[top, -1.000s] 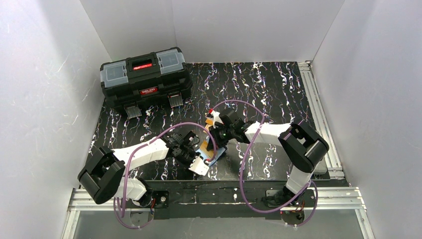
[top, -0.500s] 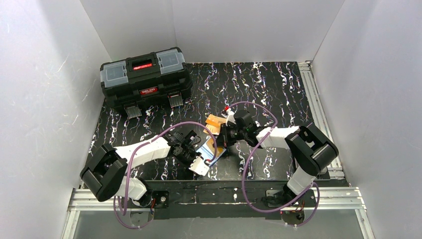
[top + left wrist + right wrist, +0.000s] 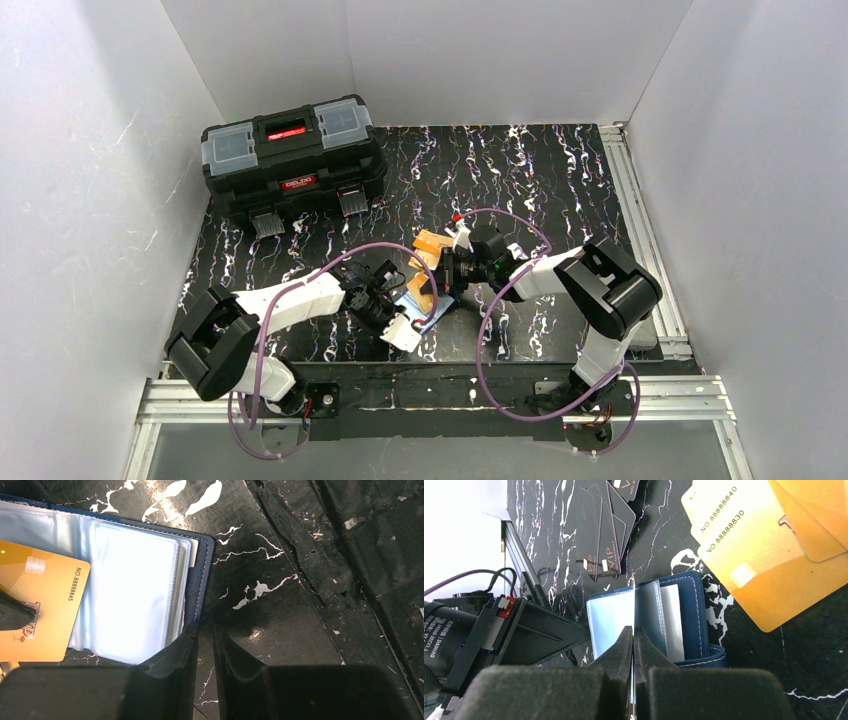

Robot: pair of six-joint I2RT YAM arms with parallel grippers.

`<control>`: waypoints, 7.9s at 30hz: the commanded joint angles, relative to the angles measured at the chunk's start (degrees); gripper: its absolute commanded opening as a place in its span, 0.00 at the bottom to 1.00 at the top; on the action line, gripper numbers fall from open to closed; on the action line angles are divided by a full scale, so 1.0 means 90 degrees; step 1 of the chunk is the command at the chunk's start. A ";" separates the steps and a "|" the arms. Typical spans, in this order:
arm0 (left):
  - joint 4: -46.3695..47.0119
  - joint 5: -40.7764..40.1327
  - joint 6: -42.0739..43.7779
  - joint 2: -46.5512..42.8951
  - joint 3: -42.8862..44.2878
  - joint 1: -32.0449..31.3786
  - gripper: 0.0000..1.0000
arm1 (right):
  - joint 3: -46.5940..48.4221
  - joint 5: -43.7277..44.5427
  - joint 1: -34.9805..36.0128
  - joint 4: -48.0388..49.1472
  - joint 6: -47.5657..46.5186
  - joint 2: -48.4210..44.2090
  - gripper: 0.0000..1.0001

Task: Put the credit cards into the card holder
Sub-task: Insert the credit card into the card holder.

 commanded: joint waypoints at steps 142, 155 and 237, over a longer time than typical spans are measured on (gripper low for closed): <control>0.2159 0.0280 -0.0509 -0.1257 -0.0784 -0.0063 0.00 | 0.1328 0.2478 0.1458 -0.4422 -0.2170 -0.0759 0.63; 0.2465 0.0472 -0.0474 -0.0034 -0.0303 -0.0056 0.00 | 0.0941 0.2177 0.1433 -0.3829 -0.2163 -0.0844 0.65; 0.3350 0.0000 0.0134 -0.1258 -0.2006 -0.0075 0.25 | 0.1133 0.0358 0.1535 -0.2967 -0.1812 -0.0728 0.52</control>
